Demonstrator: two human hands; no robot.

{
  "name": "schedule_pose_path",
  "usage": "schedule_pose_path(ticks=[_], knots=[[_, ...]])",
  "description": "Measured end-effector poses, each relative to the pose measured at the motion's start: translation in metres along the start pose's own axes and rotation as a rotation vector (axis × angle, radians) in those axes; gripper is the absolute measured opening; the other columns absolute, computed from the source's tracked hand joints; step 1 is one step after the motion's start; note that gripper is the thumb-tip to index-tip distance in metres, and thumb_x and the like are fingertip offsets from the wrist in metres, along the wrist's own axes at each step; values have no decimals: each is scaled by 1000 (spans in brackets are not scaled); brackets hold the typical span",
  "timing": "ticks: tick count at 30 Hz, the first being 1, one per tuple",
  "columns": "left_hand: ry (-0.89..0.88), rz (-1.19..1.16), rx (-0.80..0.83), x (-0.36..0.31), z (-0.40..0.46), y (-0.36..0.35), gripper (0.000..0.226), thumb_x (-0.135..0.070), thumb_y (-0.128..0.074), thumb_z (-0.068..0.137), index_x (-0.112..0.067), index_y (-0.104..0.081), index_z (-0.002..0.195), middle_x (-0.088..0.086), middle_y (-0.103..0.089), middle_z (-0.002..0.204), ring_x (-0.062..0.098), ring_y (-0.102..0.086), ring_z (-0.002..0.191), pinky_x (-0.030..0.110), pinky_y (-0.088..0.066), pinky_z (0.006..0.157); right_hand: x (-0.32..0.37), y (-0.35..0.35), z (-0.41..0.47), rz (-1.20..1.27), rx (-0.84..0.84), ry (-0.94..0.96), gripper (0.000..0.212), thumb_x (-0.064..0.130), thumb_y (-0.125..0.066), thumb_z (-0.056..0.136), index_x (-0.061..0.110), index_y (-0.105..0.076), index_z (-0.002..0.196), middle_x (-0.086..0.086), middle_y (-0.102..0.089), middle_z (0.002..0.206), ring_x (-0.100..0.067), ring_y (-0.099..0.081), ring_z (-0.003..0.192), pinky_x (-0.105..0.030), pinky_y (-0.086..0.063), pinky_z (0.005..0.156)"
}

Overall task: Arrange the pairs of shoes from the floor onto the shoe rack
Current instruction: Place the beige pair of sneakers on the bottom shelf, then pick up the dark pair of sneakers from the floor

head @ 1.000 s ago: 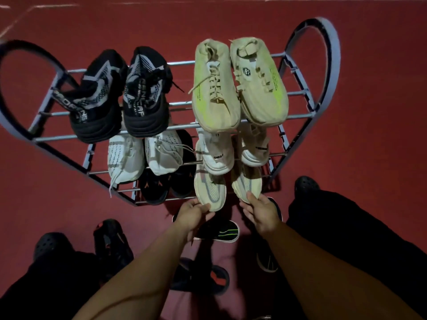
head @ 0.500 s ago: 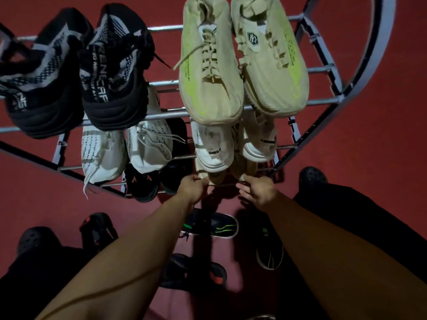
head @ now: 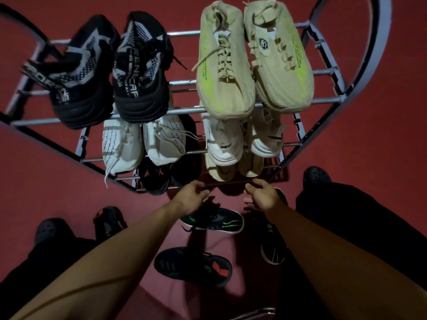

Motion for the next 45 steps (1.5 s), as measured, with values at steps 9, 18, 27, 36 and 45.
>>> schedule_pose_path(ticks=[9,18,27,36,45], knots=[[152,139,26,118,-35,58,13,2,-47,98,-8,-55,97,17,-60,93,23,-53,73,24,-41,58,-78,-30,-21,-321,119,-129,26,16,-57,96,16,-55,122,-4,-61,80,-12,-62,55,-21,-47,45],[242,454,-75,243,-52,121,31,-20,-60,96,-12,-63,125,10,-64,127,28,-61,114,30,-46,93,-169,-96,-34,-595,274,-133,12,-11,-54,90,0,-59,91,0,-62,59,1,-56,44,-14,-44,49],[424,622,-32,318,-62,157,49,-47,-66,85,-20,-67,125,12,-47,144,35,-47,131,39,-41,108,-224,-124,-44,-1199,501,-194,24,29,-52,95,25,-68,113,-8,-56,135,-26,-49,126,-31,-37,105],[383,639,-38,337,-48,152,48,-41,-68,89,-30,-58,135,14,-11,163,33,-16,151,36,-22,119,-219,-117,-34,-1314,389,-64,49,32,-47,98,7,-46,140,-13,-45,146,-28,-43,134,-36,-31,113],[493,458,-129,364,-51,158,60,-40,-69,86,-25,-50,141,14,-10,161,43,-24,144,41,-25,120,-108,-225,-58,-1456,418,723,48,35,-59,86,8,-60,125,-8,-58,130,-31,-50,124,-48,-43,103]])
Point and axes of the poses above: each hand's wrist, its own z-axis towards the middle knuckle, its own y-axis out of the back of the hand, x = y × z, the point moved 8 cm from there along z, towards the middle knuckle
